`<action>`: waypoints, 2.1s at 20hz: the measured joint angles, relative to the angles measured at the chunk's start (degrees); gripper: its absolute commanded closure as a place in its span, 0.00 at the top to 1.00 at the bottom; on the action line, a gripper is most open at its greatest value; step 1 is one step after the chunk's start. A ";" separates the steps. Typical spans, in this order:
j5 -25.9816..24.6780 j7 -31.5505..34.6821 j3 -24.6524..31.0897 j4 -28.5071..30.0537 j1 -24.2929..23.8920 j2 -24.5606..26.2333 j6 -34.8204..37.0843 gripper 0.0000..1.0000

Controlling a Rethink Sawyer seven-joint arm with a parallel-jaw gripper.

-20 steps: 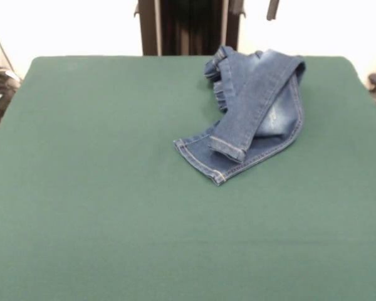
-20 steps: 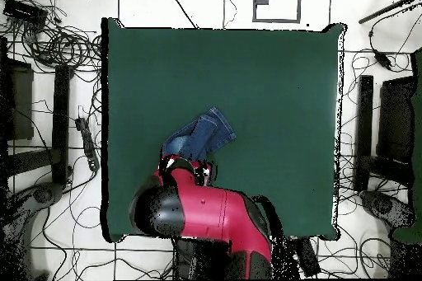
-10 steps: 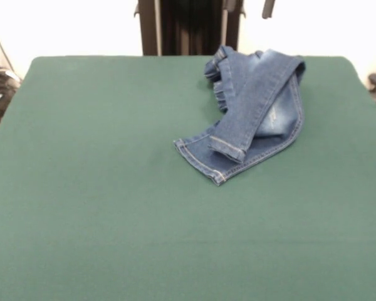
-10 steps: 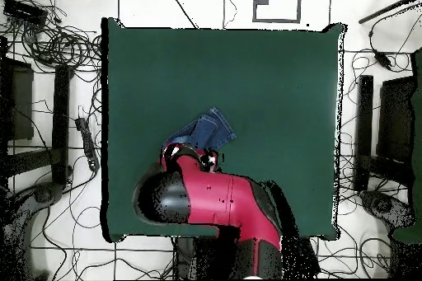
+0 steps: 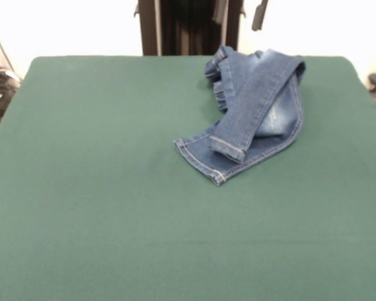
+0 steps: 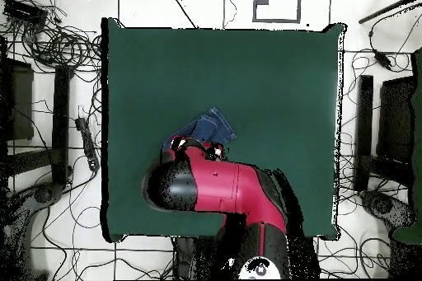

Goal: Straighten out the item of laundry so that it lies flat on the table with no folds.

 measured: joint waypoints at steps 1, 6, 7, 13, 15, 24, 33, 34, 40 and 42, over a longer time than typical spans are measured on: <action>0.15 0.00 0.46 0.17 -0.32 0.61 -0.50 1.00; 1.74 0.00 2.30 1.03 -1.35 3.42 -2.43 1.00; 1.90 0.00 2.58 1.18 -1.48 3.96 -2.54 1.00; 2.50 0.00 5.81 2.91 -3.49 8.25 -2.57 1.00; 2.61 0.00 6.38 3.43 -3.74 9.27 -2.56 1.00; 2.90 0.00 8.47 5.11 -3.86 14.35 -2.63 1.00; 2.92 0.00 8.79 5.05 -3.87 18.46 -6.45 1.00; 2.92 0.00 8.79 5.06 -3.86 18.75 -7.18 1.00; 2.90 0.00 8.79 5.07 -3.84 19.13 -9.00 0.00; 2.90 0.00 8.79 5.07 -3.84 19.12 -9.00 0.00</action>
